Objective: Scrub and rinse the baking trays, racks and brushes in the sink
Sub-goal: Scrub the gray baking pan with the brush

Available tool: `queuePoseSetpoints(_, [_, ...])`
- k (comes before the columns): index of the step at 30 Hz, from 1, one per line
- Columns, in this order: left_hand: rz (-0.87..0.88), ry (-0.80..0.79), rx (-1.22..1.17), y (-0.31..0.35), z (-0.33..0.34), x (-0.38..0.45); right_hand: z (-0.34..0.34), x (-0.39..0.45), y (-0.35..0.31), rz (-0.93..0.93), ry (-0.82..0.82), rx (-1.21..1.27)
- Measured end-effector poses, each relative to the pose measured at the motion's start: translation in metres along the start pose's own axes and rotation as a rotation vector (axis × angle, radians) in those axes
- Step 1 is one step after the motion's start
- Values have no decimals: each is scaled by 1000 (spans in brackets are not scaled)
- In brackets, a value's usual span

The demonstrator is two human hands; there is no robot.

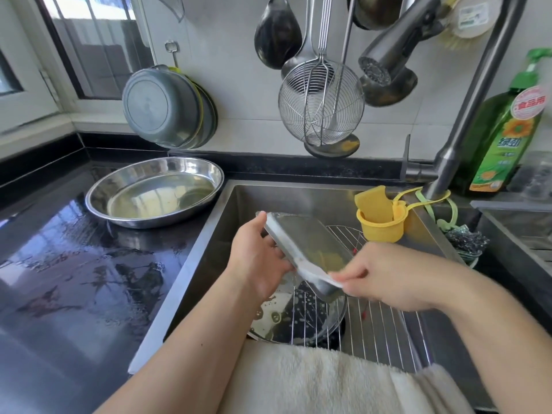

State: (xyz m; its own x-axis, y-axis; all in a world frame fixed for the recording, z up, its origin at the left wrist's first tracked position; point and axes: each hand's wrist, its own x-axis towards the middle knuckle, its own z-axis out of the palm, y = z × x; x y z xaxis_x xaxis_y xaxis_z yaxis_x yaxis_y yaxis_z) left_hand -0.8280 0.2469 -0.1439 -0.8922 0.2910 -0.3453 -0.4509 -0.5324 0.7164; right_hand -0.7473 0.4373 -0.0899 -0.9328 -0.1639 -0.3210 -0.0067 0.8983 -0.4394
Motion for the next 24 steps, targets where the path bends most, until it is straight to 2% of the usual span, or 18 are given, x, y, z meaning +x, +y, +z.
queuePoseSetpoints(2, [24,44,87,-5,-2,5,-5,-5,3,27,-26,4])
queuePoseSetpoints(4, [53,63,156,-9,0,8,2,4,1,-14,96,-7])
queuePoseSetpoints(6, [86,71,143,-8,0,8,16,14,-8,-69,271,-16])
queuePoseSetpoints(8, [134,109,110,-3,-2,6,27,17,-20,-121,359,-11])
queuePoseSetpoints(10, [171,154,47,2,-6,5,25,12,-23,-130,310,8])
queuePoseSetpoints(13, [175,258,-75,7,-8,2,3,-3,-7,-75,71,25])
queuePoseSetpoints(15, [176,305,-109,8,-9,3,-9,-9,3,-9,-13,51])
queuePoseSetpoints(18, [175,307,-116,4,-9,5,-6,-1,3,-7,37,17])
queuePoseSetpoints(22, [158,337,-138,3,-7,5,11,9,-14,-72,209,-67])
queuePoseSetpoints(24, [156,329,-142,4,-7,3,7,8,-9,-29,234,-101])
